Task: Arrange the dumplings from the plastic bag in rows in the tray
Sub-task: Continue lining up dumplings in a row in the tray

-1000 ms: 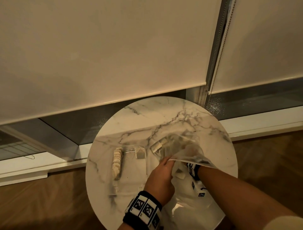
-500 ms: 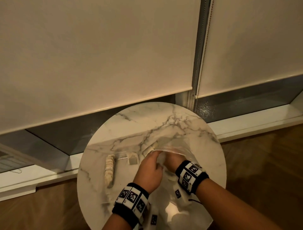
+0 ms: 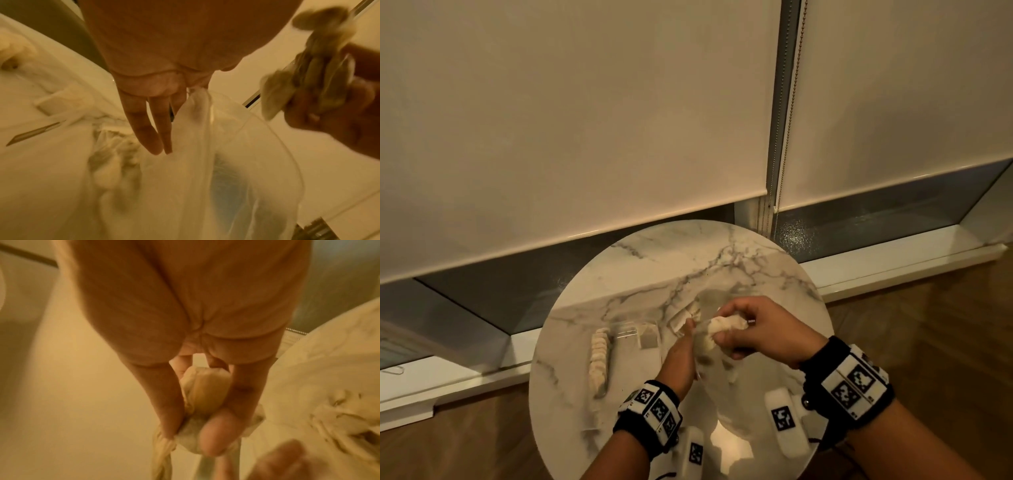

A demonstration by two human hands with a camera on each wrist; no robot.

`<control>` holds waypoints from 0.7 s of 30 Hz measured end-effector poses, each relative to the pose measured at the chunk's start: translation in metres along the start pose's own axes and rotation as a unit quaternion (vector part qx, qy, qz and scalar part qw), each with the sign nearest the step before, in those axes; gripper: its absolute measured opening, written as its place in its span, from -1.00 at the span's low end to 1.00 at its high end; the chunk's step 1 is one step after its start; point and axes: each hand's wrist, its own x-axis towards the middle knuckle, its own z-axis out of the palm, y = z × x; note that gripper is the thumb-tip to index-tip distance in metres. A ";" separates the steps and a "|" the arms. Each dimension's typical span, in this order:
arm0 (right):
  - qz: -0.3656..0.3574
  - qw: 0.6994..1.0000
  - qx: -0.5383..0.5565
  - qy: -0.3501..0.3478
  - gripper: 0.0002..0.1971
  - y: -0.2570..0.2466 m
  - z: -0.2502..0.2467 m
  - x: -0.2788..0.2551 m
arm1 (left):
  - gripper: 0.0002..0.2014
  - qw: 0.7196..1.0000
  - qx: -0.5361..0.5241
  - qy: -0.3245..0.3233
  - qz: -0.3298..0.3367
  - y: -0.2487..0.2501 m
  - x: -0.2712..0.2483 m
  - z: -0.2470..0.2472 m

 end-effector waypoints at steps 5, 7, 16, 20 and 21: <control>0.012 0.992 0.129 0.005 -0.70 -0.019 -0.004 0.004 | -0.15 0.997 0.062 -0.043 0.024 -0.016 -0.015 0.002; 0.025 0.984 0.179 0.010 -0.61 -0.023 -0.002 0.008 | -0.13 0.997 0.037 0.005 0.066 -0.016 -0.020 0.000; 0.013 0.958 0.279 -0.060 -0.77 -0.064 0.042 0.015 | -0.53 0.967 -0.244 0.065 0.030 -0.004 -0.020 -0.056; 0.006 0.955 0.279 -0.098 -0.79 -0.074 0.078 0.025 | -0.49 0.885 -0.462 -0.033 -0.051 0.011 -0.033 -0.079; 0.010 0.957 0.269 -0.104 -0.78 -0.072 0.087 0.028 | -0.46 0.870 -0.486 -0.060 -0.049 0.013 -0.037 -0.083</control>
